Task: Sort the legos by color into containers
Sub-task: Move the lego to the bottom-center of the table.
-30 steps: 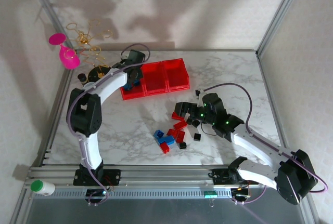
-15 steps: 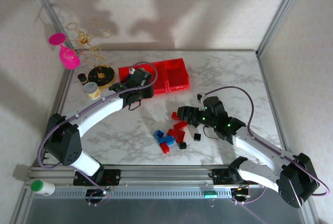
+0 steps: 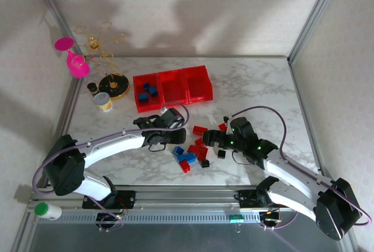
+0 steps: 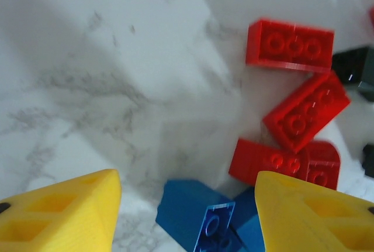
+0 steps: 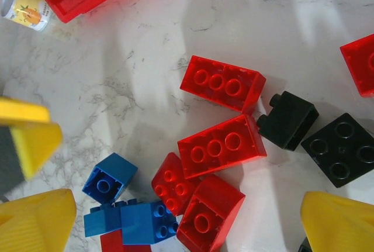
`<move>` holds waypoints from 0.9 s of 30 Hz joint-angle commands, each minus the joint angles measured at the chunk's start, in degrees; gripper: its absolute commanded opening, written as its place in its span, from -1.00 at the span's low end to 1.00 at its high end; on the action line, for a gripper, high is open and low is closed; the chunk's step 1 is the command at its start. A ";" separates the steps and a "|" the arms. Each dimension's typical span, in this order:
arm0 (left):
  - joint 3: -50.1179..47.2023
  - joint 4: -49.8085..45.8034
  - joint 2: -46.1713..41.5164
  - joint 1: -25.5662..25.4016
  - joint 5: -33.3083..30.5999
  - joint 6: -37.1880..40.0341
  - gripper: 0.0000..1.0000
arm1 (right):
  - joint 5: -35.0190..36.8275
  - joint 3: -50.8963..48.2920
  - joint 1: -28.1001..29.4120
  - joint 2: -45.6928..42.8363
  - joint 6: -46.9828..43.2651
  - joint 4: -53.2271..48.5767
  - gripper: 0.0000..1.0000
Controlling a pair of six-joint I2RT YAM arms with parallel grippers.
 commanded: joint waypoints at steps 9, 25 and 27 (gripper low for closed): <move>-2.66 2.45 4.17 -5.57 2.90 -3.95 0.46 | 0.30 -1.02 -0.31 -0.13 0.43 -0.32 0.98; -3.18 0.28 10.10 -5.01 -3.99 -1.17 0.40 | 0.61 -0.86 -0.31 0.08 0.38 -0.18 0.98; -4.32 0.35 9.29 -4.25 -4.08 -1.34 0.37 | 0.71 -0.85 -0.36 0.23 0.37 -0.03 0.98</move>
